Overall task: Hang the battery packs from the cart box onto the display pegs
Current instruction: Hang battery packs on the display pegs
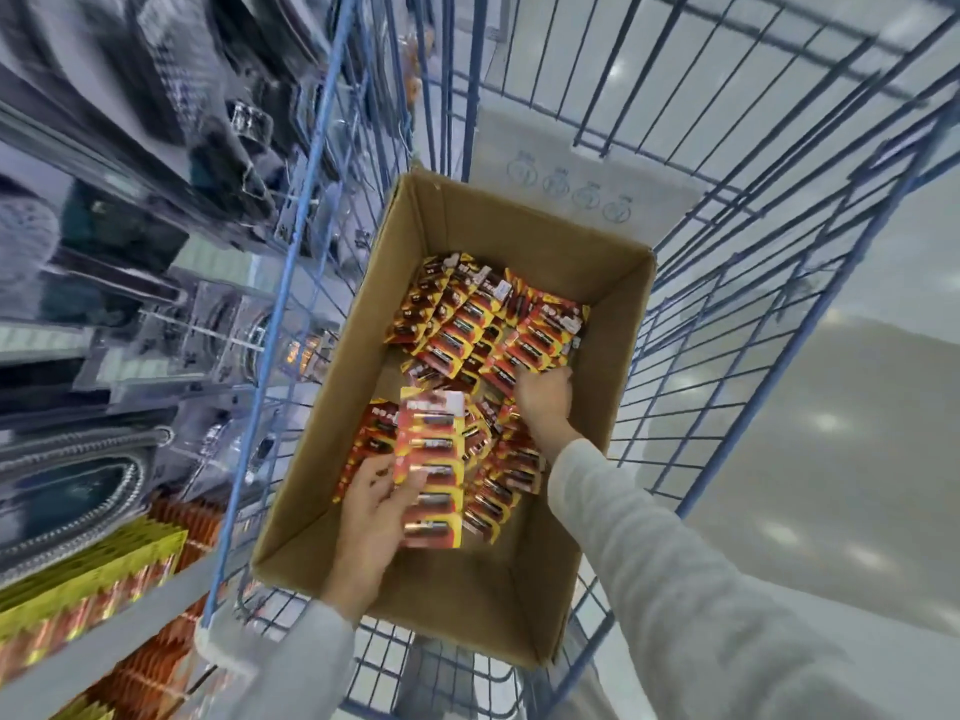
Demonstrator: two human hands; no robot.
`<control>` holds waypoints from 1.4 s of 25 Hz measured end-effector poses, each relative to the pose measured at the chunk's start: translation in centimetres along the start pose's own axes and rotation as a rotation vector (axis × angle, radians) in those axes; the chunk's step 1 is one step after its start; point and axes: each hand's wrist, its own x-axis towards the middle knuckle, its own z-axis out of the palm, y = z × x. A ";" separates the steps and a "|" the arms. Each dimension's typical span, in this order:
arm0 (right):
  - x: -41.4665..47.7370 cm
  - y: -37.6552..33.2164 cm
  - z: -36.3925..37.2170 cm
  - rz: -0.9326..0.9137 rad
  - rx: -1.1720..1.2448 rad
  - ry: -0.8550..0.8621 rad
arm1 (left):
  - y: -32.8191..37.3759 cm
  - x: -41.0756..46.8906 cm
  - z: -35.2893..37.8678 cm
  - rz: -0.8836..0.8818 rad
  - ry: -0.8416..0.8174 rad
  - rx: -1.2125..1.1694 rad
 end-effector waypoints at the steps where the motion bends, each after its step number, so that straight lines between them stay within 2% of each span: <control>1: 2.4 0.0 1.1 0.041 0.009 0.043 | 0.3 -1.6 -1.0 -0.025 -0.035 -0.030; 4: 6.8 0.5 3.4 0.164 0.026 0.110 | -0.5 -4.7 -3.2 -0.128 -0.091 -0.071; 8: 8.3 1.4 3.4 0.138 0.050 0.136 | -2.7 -6.1 -3.7 -0.191 -0.110 -0.184; 10: 8.2 1.8 3.1 0.141 0.111 0.106 | -3.3 -6.6 -3.6 -0.182 -0.082 -0.201; 13: 6.6 2.1 1.8 0.169 0.259 -0.044 | -3.0 -7.6 -3.8 -0.136 -0.051 -0.247; 19: -9.0 0.8 -4.9 -0.044 0.426 -0.241 | 0.5 -11.9 -5.7 0.035 -0.114 -0.301; 27: -30.1 1.6 -12.4 -0.230 0.482 -0.457 | 4.4 -21.1 -10.1 0.249 -0.331 -0.384; 31: -35.2 2.6 -13.9 -0.255 0.487 -0.549 | 3.7 -25.8 -11.9 0.380 -0.277 -0.466; 35: -39.1 2.9 -14.9 -0.339 0.410 -0.713 | 1.9 -30.7 -13.1 0.493 -0.160 -0.571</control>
